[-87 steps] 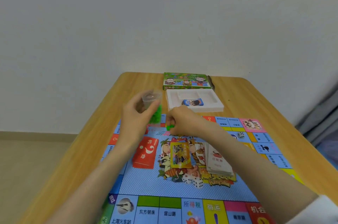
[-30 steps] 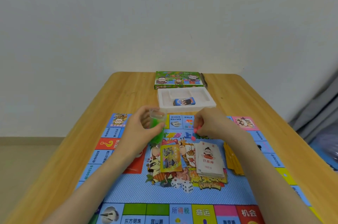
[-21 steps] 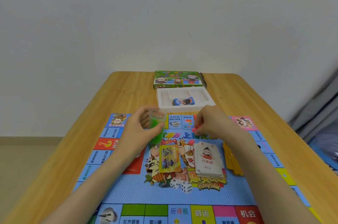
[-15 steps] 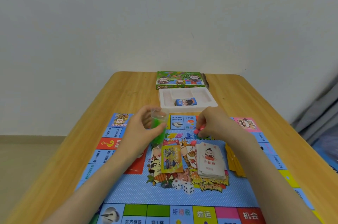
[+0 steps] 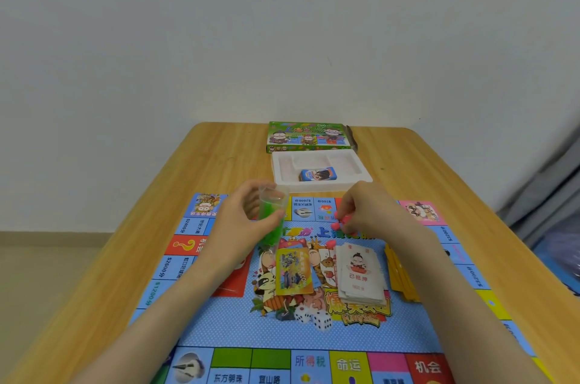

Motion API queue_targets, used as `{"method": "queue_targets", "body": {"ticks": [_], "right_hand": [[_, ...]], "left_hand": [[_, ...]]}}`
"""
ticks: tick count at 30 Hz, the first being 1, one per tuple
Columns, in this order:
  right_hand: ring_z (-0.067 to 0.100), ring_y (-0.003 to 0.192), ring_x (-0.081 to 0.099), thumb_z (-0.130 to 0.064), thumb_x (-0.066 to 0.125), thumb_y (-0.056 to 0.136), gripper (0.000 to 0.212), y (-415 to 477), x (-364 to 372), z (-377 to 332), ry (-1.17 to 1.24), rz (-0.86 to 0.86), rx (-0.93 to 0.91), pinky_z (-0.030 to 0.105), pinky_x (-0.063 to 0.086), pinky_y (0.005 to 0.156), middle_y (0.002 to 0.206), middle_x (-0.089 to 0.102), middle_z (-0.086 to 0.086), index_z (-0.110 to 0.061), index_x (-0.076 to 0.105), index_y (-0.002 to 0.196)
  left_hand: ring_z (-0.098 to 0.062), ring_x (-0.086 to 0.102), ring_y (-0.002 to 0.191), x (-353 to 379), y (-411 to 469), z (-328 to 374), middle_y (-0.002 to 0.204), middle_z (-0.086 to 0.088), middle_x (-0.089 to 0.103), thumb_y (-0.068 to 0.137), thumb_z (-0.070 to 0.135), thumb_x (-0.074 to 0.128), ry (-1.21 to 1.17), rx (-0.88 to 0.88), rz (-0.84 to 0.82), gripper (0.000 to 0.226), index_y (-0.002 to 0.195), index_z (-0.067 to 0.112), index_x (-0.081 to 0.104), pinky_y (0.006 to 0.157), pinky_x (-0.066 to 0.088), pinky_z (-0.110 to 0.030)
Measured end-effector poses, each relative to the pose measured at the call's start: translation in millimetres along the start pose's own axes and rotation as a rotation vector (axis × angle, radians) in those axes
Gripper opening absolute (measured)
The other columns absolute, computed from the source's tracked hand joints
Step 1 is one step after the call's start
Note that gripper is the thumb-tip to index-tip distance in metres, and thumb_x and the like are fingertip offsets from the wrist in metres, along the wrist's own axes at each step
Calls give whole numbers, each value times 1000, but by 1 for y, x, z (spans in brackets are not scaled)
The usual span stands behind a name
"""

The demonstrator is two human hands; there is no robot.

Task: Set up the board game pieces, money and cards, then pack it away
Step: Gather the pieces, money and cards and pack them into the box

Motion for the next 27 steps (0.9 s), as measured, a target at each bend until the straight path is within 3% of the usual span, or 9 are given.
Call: {"method": "queue_targets", "body": {"ticks": [5, 9, 12, 16, 20, 23, 25, 27], "right_hand": [[7, 59, 53, -22, 79, 75, 25, -5, -3, 1, -8, -26, -39, 18, 40, 50, 75, 56, -7, -13, 69, 96], [6, 60, 52, -7, 73, 79, 12, -6, -3, 5, -13, -66, -32, 21, 50, 54, 71, 48, -10, -12, 64, 85], [9, 62, 56, -5, 71, 80, 9, -7, -3, 4, 7, -77, -31, 26, 56, 63, 69, 54, -6, -9, 64, 76], [15, 71, 60, -12, 74, 78, 24, -5, -4, 2, -89, -46, -56, 17, 46, 57, 68, 59, -2, -17, 56, 62], [16, 73, 64, -8, 74, 76, 27, -5, -5, 2, -59, -6, -59, 23, 52, 61, 75, 67, 4, -20, 56, 60], [14, 72, 64, -4, 73, 76, 24, -10, -14, 1, 63, 61, -91, 24, 54, 61, 80, 69, 4, -21, 61, 64], [10, 65, 63, -4, 74, 77, 15, -17, -21, -3, 252, 73, -120, 15, 49, 52, 80, 69, 5, -16, 66, 71], [10, 64, 65, -3, 73, 77, 10, -25, -26, -9, 514, 64, -143, 12, 48, 53, 75, 69, 1, -12, 69, 75]], "left_hand": [[0, 63, 97, 0, 0, 0, 106, 8, 66, 79, 3, 72, -3, -3, -2, 34, 103, 23, 60, 88, 49, -14], [2, 63, 97, 0, 0, 0, 106, 9, 66, 79, 2, 71, -3, 6, -2, 34, 103, 24, 59, 86, 48, -12], [1, 63, 97, 0, 0, 0, 106, 10, 66, 79, 3, 71, 7, 6, 0, 34, 102, 25, 59, 86, 48, -12], [0, 63, 97, 0, 0, 0, 105, 10, 66, 79, 2, 71, 4, 5, 3, 34, 101, 25, 59, 85, 48, -12], [4, 63, 94, 0, 0, 0, 104, 11, 66, 79, 2, 71, 7, 13, 3, 35, 101, 25, 59, 82, 48, -10], [5, 62, 94, 0, 0, 0, 104, 12, 66, 79, 2, 71, 2, 7, 1, 36, 101, 26, 59, 82, 48, -9], [3, 63, 95, 1, 0, -1, 104, 11, 66, 79, 2, 71, -3, 3, -1, 36, 101, 26, 59, 82, 48, -9], [2, 63, 96, 1, 0, -1, 105, 10, 67, 79, 2, 71, -5, 6, 0, 35, 102, 25, 60, 83, 48, -10]]}}
Point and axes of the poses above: each hand's wrist, its own y-axis towards the middle knuckle, its own x-axis out of the palm, z = x × y, the point moved 2 cm from there along y, towards the middle knuckle
